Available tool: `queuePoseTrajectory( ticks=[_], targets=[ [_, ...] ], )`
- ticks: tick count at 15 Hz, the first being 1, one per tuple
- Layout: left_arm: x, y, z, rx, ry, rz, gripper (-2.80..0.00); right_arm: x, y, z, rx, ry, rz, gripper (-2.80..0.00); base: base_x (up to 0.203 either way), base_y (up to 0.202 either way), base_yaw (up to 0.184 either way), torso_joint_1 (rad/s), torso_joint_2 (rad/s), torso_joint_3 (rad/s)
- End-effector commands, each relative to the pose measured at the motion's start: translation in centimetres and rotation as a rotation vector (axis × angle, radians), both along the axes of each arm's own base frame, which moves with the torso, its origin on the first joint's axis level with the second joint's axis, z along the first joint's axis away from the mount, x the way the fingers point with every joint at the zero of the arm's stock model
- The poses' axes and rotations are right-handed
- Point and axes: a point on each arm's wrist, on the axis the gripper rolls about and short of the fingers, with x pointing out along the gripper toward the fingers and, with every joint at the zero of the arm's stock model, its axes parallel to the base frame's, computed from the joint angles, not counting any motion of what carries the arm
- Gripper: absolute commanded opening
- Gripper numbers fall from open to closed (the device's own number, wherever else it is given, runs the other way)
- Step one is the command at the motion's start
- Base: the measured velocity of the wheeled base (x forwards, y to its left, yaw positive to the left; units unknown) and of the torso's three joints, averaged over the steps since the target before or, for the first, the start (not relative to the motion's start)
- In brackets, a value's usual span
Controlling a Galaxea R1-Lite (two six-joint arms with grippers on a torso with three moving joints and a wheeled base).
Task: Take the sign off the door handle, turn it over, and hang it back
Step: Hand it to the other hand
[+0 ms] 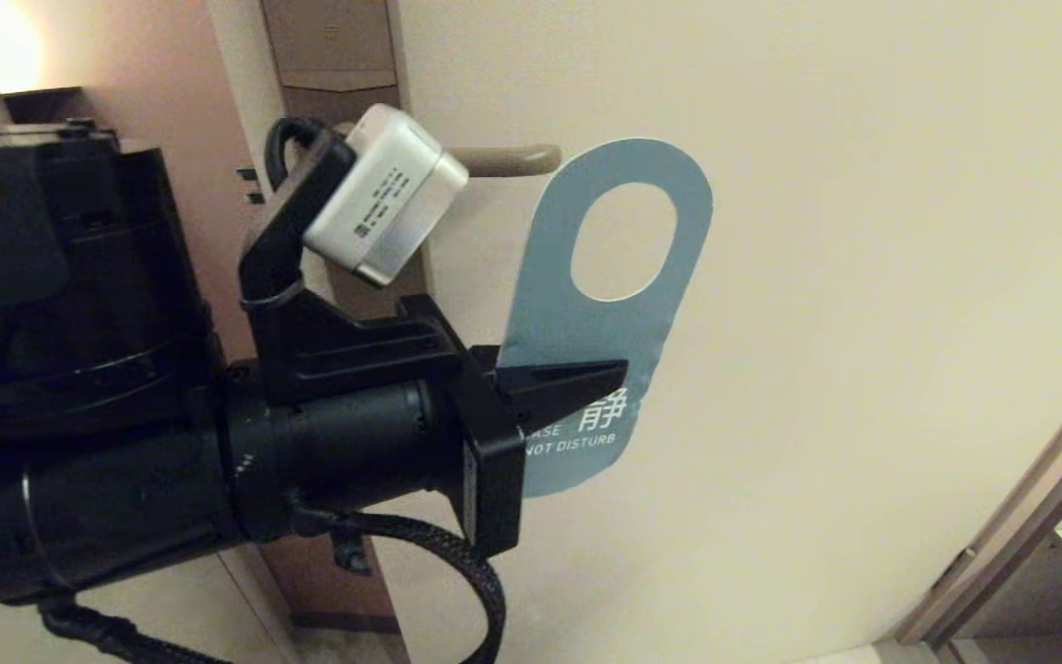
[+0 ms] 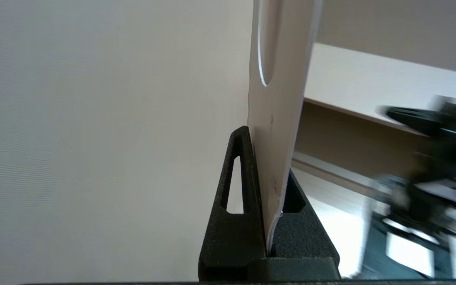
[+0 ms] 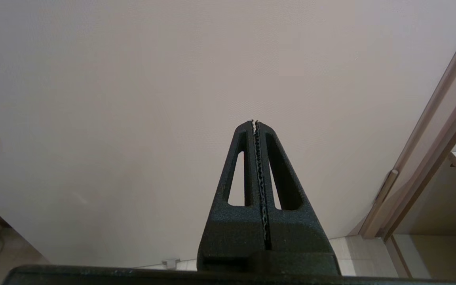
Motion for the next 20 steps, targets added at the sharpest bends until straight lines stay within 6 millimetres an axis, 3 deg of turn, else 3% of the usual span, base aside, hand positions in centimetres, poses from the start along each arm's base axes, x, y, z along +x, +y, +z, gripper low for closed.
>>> queuePoseTrajectory(
  ticks=[1, 4, 7, 12, 16, 20],
  targets=[
    [-0.1, 1.6, 0.2, -0.017, -0.002, -0.067, -2.80, 0.0, 0.0, 0.0, 0.000, 0.001, 0.000, -2.80, 0.000, 0.000, 0.000, 0.000, 0.00, 0.000],
    [0.8, 3.3, -0.3, -0.017, 0.019, -0.136, -2.80, 0.0, 0.0, 0.0, 0.000, 0.001, 0.000, -2.80, 0.000, 0.000, 0.000, 0.000, 0.00, 0.000],
    [0.9, 3.5, -1.0, -0.020, 0.054, -0.133, -2.80, 0.0, 0.0, 0.0, 0.000, 0.001, 0.000, -2.80, 0.000, 0.000, 0.000, 0.000, 0.00, 0.000],
    [0.1, 4.2, -4.9, -0.009, 0.079, -0.136, -2.80, 0.0, 0.0, 0.0, -0.024, 0.001, 0.008, -2.80, 0.000, 0.000, 0.000, 0.000, 0.00, 0.000],
    [0.3, 4.1, -5.5, -0.008, 0.089, -0.145, -2.80, 0.0, 0.0, 0.0, -0.022, 0.003, 0.009, -2.80, 0.000, 0.000, 0.000, 0.000, 0.00, 0.000],
    [2.3, 3.9, -6.2, -0.022, 0.092, -0.188, -2.80, 0.0, 0.0, 0.0, -0.035, 0.001, 0.012, -2.80, 0.000, 0.000, 0.000, 0.000, 0.00, 0.000]
  ],
)
